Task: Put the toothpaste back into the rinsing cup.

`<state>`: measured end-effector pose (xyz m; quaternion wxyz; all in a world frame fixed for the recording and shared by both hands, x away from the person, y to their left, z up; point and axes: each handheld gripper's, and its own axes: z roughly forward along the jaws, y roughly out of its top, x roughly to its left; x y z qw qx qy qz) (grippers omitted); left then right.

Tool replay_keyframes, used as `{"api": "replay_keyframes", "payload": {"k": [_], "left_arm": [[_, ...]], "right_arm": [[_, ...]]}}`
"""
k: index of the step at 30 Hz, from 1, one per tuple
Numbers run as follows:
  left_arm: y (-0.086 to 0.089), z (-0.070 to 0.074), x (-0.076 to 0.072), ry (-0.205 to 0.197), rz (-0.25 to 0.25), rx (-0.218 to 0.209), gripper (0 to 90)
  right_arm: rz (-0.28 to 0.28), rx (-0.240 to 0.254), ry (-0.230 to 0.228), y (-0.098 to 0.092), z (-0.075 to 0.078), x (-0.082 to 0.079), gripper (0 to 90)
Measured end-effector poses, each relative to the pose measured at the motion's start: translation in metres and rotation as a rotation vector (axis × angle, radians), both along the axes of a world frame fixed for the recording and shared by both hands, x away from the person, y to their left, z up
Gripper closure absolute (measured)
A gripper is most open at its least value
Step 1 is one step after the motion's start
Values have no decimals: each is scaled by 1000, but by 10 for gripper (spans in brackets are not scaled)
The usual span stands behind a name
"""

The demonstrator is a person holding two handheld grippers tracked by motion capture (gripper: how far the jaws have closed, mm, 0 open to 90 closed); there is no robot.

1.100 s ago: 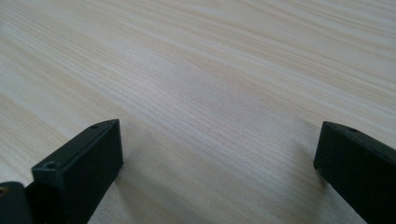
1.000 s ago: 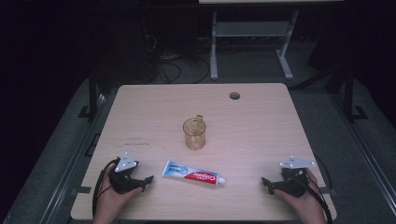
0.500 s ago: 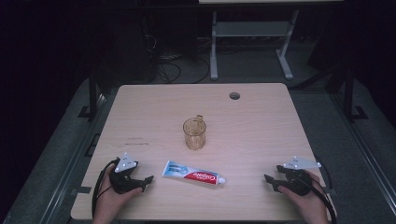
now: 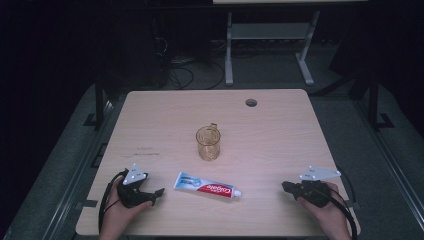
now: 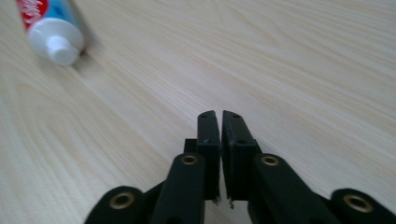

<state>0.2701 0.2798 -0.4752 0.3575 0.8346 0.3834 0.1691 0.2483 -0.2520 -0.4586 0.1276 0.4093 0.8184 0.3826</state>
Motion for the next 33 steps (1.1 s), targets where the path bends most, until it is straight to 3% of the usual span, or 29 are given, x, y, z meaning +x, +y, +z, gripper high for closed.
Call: {"api": "replay_keyframes", "payload": {"k": [9,33], "left_arm": [[0,0,0,0,-2,2,130],[0,0,0,-1,-3,-1,130]], "right_arm": [[105,32,3,21,8,6,899],[249,63,15,73,15,26,900]]}}
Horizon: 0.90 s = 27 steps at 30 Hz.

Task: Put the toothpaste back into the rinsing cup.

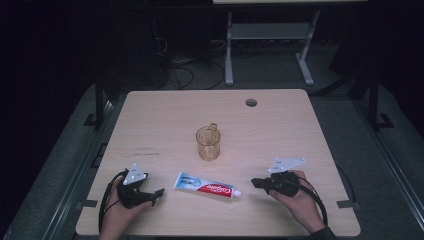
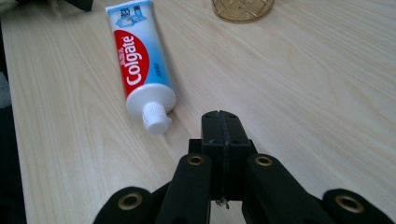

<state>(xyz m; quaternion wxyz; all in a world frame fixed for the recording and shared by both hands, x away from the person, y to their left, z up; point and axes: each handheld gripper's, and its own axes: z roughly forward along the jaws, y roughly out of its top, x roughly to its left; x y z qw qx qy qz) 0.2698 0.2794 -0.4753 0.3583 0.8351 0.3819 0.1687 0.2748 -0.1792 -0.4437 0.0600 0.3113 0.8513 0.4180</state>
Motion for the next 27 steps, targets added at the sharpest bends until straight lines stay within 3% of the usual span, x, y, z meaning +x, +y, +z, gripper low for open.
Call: {"api": "replay_keyframes", "payload": {"k": [17,27], "left_arm": [[0,0,0,2,-2,1,130],[-1,0,-1,4,-4,0,130]], "right_arm": [[94,-11,14,39,-5,10,900],[112,-37,19,54,-12,17,900]]}}
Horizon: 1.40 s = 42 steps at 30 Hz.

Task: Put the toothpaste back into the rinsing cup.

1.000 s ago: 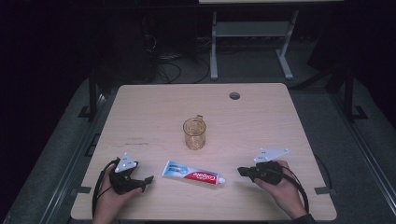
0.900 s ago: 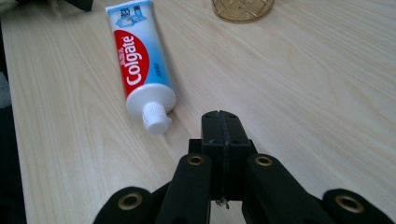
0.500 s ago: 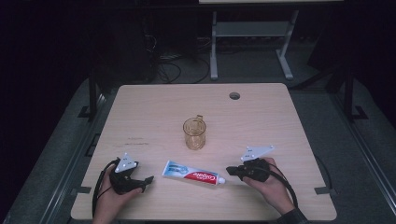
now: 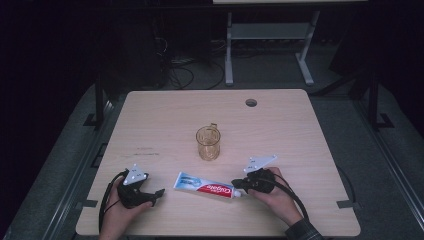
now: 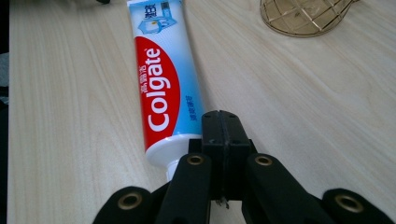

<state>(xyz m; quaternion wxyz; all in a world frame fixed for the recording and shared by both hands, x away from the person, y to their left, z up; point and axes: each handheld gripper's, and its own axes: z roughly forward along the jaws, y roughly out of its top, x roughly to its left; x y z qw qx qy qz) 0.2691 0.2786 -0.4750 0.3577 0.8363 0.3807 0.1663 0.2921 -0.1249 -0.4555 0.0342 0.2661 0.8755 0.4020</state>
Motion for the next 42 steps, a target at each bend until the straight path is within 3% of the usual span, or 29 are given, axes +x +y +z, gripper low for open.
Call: {"api": "replay_keyframes", "payload": {"k": [11,36,42], "left_arm": [[0,0,0,0,-3,0,130],[-1,0,-1,-1,-11,0,130],[-1,0,-1,-1,-11,0,130]], "right_arm": [[6,-10,14,3,-4,3,900],[97,-16,30,16,-5,-15,900],[85,-13,29,16,-4,-16,891]]}}
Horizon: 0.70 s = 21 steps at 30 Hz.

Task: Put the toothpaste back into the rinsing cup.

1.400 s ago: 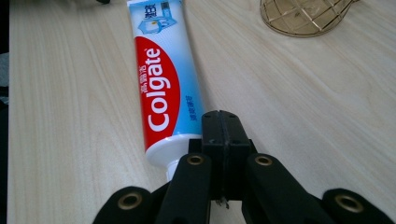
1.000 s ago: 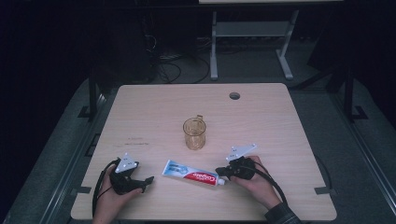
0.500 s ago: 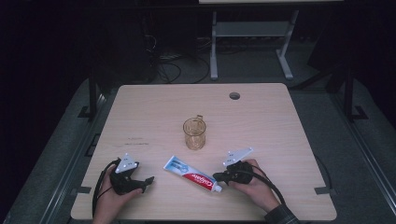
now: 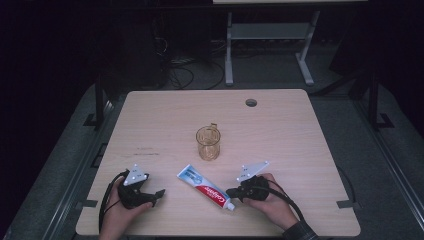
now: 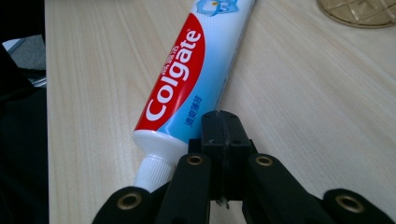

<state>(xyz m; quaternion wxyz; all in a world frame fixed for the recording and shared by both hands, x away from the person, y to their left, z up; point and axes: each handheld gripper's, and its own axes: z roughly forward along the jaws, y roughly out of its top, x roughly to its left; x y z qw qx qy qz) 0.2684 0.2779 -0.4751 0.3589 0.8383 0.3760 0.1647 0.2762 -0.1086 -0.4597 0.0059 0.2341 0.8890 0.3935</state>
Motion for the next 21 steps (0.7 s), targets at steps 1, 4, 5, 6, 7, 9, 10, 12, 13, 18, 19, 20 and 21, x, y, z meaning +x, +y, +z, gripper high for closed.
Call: {"api": "replay_keyframes", "payload": {"k": [1,4,5,6,7,9,10,12,13,18,19,20,21], "left_arm": [[0,0,0,0,0,0,130],[0,0,0,0,0,0,130],[0,0,0,0,0,0,130],[0,0,0,0,0,0,130],[0,0,0,0,0,-1,130],[0,0,0,0,0,-1,130],[0,0,0,0,0,-1,130],[0,0,0,0,0,-1,130],[0,0,0,0,0,-1,130],[0,0,0,0,0,-1,130],[0,0,0,0,0,-1,130],[0,0,0,0,0,-2,130],[0,0,0,0,0,-1,130]], "right_arm": [[-4,2,-2,0,1,0,881],[-25,10,-6,-1,3,0,836],[-36,13,-6,-1,4,0,821],[-48,17,-4,-2,5,0,803],[-53,17,-5,-2,5,1,789],[-62,24,-6,-2,7,1,751],[-69,23,-7,-2,8,1,737],[-72,28,-12,-1,10,1,703],[-74,29,-11,-1,12,1,687],[-88,26,-17,3,16,2,616],[-88,24,-20,4,17,2,606],[-92,27,-21,5,18,2,588],[-96,27,-21,6,19,3,581]]}}
